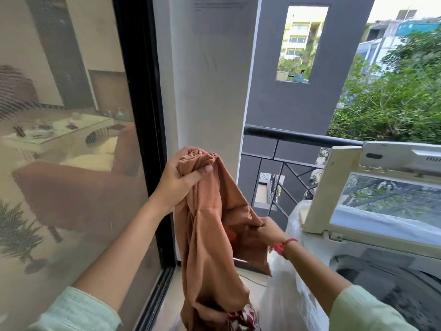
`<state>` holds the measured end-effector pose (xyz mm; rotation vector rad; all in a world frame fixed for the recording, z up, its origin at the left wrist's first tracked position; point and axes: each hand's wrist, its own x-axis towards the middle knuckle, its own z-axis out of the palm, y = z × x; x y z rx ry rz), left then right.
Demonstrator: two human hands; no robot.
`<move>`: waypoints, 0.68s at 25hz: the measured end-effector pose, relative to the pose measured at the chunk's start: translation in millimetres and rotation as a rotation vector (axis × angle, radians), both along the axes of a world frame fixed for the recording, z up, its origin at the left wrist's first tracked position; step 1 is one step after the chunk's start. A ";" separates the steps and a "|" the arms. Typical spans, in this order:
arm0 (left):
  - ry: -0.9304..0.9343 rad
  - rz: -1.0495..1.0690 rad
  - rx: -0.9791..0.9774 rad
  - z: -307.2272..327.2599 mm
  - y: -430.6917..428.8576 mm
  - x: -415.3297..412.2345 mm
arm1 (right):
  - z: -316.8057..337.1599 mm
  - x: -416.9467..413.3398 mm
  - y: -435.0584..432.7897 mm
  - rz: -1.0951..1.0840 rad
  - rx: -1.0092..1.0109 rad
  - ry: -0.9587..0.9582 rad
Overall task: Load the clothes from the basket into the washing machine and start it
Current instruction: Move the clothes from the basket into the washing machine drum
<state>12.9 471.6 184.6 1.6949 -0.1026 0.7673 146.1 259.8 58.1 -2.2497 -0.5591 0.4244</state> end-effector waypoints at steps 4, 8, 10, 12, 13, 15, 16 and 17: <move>0.009 0.317 -0.077 -8.3 14.5 0.7 | 131.4 -11.6 -13.0 -0.009 0.331 -0.179; 0.007 0.048 -0.052 -19.3 -44.1 8.2 | 206.0 -43.4 -4.2 -0.009 0.444 -0.331; -0.031 -0.082 -0.004 -29.1 -66.7 11.9 | 203.5 -44.9 7.0 -0.074 0.385 -0.295; -0.057 -0.146 0.022 -39.4 -82.1 14.1 | 191.9 -46.6 13.2 -0.121 0.334 -0.244; -0.066 -0.113 0.043 -41.4 -88.9 13.0 | 187.3 -48.2 14.2 -0.127 0.309 -0.239; -0.072 0.024 0.119 -42.0 -99.2 12.0 | 183.6 -48.8 9.7 -0.125 0.291 -0.248; -0.083 0.075 0.147 -43.1 -99.7 11.9 | 184.4 -46.9 3.8 -0.113 0.317 -0.208; -0.100 0.113 0.147 -44.1 -96.6 12.0 | 184.2 -44.0 -3.4 -0.077 0.381 -0.120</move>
